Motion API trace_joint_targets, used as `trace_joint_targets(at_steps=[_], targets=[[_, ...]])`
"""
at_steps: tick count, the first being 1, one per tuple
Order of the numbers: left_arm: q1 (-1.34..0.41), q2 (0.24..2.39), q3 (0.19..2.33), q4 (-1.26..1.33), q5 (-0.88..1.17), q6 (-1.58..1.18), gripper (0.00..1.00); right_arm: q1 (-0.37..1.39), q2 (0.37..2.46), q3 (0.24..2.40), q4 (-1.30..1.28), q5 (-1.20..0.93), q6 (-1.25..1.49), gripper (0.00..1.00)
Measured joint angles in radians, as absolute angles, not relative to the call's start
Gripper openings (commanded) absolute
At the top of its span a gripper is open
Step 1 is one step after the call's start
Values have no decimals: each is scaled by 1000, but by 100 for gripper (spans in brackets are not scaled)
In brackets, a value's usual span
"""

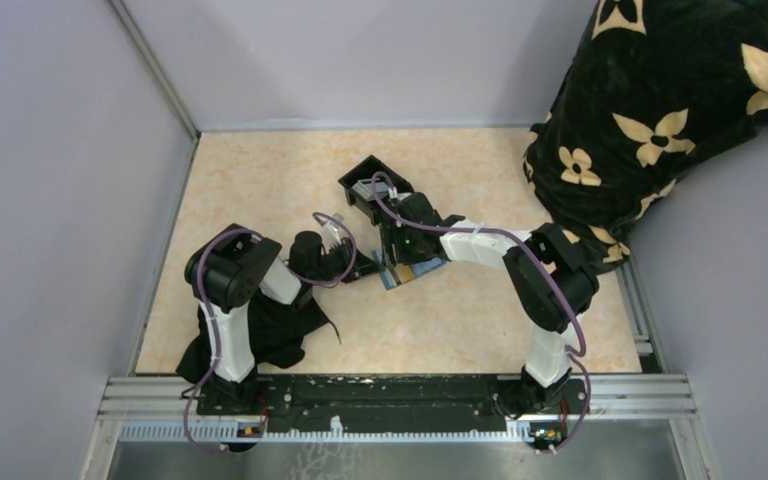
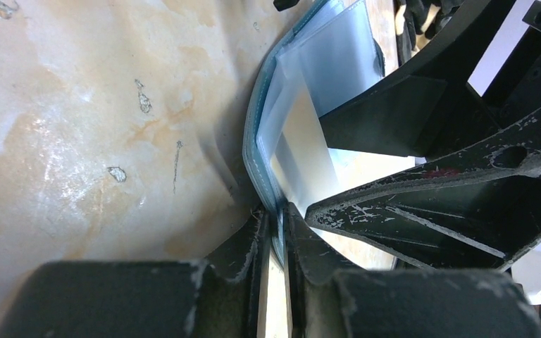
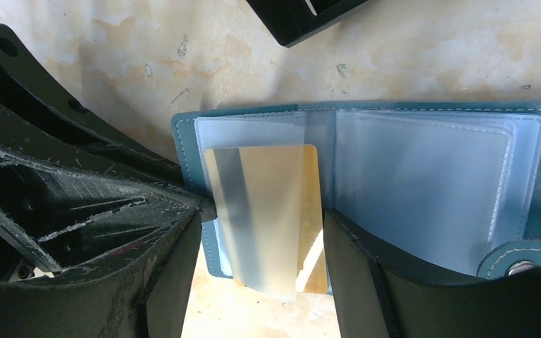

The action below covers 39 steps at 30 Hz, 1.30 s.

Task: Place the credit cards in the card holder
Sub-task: Insert the credit card into the card holder.

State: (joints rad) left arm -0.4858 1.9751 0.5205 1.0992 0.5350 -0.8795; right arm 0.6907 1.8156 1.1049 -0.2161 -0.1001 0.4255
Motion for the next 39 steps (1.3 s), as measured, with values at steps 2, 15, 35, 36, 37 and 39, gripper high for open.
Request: trace_joint_targets(at_steps=[2,15,35,36,37,39], targets=[[-486,1975,521,1098,535,-879,18,690,1815,1104,-215,-97,430,63],[-487,1975,521,1098,535,-878,17,671,1687,1018,-194,-60,445,61],[-487,1977,521,1099,535,-879,17,669,1594,839,-169,-45,438,18],[-487,1978,521,1099,535,-879,17,669,1590,836,-168,-45,437,13],[-487,1979,521,1100,535,-879,17,669,1588,833,-165,-45,437,11],[-487,1979,521,1101,535,-879,17,669,1586,831,-164,-46,433,9]])
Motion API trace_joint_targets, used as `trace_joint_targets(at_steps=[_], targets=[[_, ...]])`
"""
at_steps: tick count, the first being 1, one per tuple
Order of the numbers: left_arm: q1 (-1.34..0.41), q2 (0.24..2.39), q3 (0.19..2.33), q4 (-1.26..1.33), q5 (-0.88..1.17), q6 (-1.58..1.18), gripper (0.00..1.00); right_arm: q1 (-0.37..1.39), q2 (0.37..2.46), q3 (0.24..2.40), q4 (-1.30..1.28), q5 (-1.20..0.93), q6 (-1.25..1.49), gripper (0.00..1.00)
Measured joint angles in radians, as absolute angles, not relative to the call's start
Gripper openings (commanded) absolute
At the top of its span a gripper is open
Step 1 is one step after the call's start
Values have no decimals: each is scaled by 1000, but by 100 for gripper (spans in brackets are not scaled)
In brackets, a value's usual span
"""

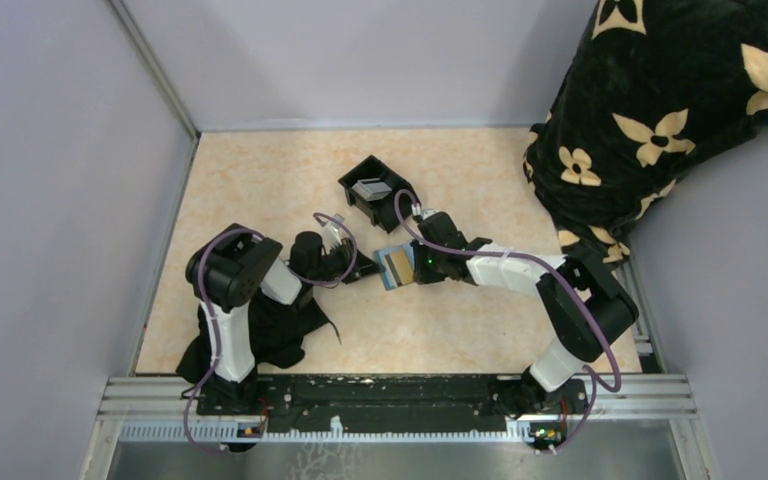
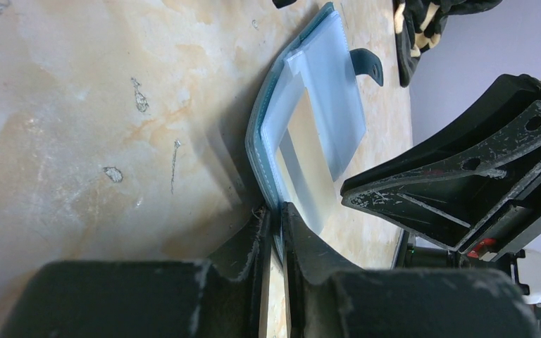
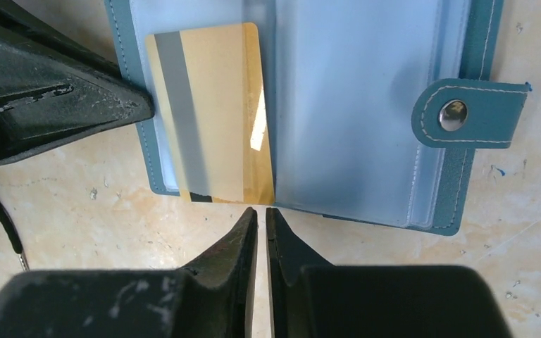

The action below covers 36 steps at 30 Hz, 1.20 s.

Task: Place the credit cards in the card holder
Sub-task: Insert the credit card into the card holder.

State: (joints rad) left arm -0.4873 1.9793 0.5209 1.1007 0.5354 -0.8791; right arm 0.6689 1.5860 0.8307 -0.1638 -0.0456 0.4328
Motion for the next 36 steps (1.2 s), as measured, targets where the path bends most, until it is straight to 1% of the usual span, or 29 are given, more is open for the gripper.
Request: trace_joint_targets(at_steps=[5,24,36], targets=[[-487,1983,521,1107,537,-879,16,669,1586,823,-158,-49,428,5],[-487,1996,525,1122,543,-889,16,718,1598,805,-147,-39,419,5],[-487,2009,525,1145,549,-899,17,720,1611,807,-119,-31,419,5]])
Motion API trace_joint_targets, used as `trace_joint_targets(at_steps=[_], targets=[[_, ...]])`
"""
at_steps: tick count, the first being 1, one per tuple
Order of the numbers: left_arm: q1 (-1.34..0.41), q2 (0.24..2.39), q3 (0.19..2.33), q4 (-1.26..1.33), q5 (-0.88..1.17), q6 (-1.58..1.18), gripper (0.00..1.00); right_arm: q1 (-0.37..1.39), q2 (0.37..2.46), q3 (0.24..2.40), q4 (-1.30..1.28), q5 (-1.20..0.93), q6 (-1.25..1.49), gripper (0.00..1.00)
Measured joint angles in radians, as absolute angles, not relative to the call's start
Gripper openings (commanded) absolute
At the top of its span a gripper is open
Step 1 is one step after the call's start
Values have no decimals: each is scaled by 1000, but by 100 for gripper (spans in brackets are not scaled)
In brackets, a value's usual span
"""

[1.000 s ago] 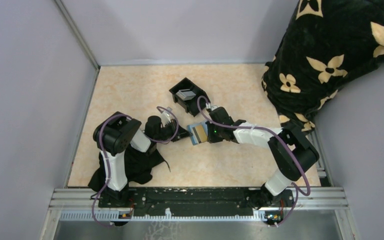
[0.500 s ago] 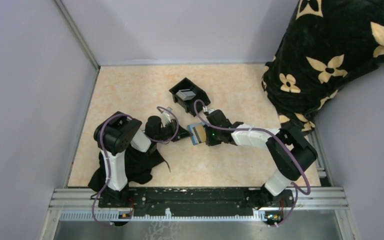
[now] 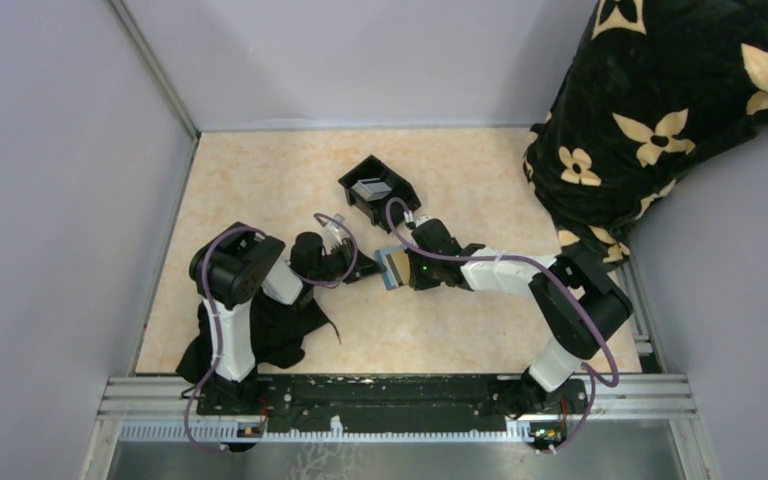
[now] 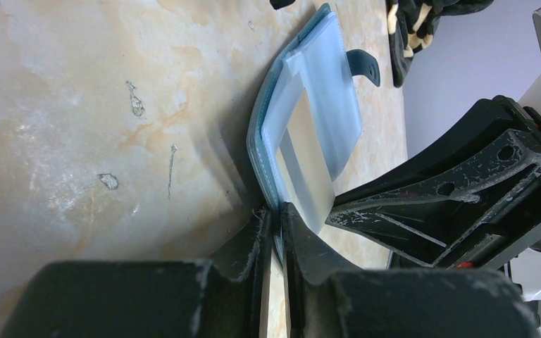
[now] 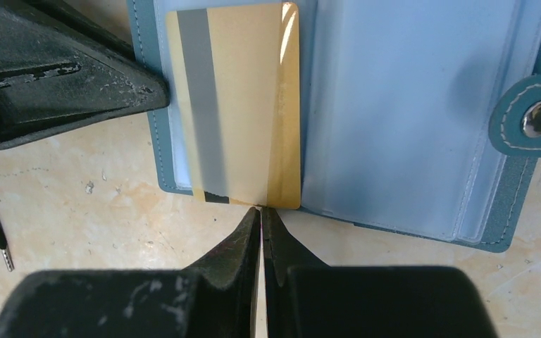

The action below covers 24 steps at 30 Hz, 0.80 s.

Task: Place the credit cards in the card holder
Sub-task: Insert the credit card into the card holder.

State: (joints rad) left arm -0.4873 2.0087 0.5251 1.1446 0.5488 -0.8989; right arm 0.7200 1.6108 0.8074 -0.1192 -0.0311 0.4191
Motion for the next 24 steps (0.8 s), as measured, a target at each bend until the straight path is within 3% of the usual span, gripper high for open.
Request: trace_joint_targets(at_steps=[24], targets=[[-487,2014,525,1161,555,-905,22,726,1641,836,-110,-28,411,5]])
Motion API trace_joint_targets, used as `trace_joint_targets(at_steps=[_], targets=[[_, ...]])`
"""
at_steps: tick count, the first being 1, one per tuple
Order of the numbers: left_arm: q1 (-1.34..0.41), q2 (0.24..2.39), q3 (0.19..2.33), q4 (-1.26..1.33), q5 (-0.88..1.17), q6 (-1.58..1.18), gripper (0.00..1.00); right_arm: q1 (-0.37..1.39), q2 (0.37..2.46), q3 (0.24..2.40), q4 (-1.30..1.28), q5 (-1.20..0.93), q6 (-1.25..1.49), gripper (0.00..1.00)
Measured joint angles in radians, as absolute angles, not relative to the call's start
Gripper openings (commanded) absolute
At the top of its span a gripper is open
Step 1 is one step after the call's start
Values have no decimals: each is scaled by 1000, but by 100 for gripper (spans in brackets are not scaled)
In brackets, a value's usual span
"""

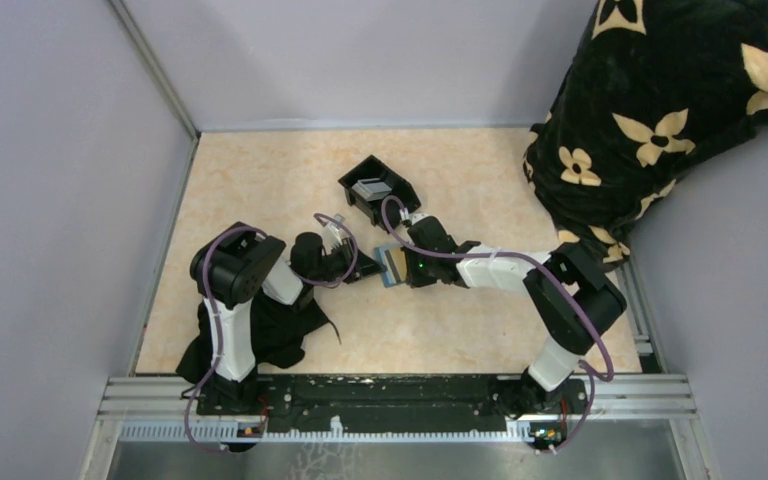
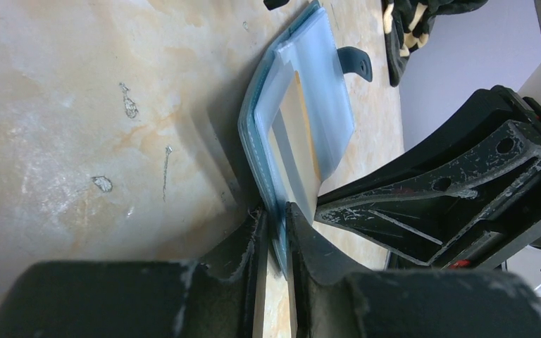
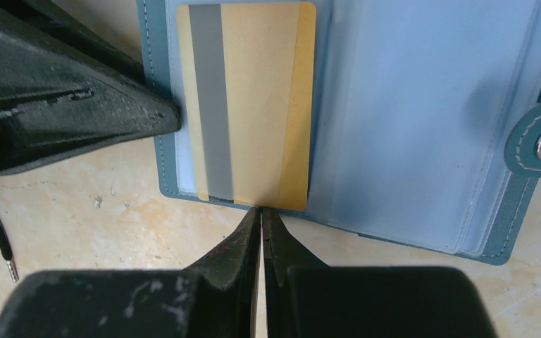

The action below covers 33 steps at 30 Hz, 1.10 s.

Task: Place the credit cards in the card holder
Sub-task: Insert the credit card into the card holder.

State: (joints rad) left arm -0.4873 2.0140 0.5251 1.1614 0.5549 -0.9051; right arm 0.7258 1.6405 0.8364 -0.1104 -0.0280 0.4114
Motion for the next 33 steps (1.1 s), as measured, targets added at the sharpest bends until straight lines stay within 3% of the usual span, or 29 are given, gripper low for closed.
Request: trace_joint_targets(at_steps=[20,27,33], targets=[[-487,2023,525,1178,558,-906,21,730,1669,867,-102,-27,404,6],[-487,2024,525,1179,559,-906,22,731,1627,865,-147,-27,400,16],[-487,2024,525,1180,559,-906,22,731,1586,865,-171,-23,393,34]])
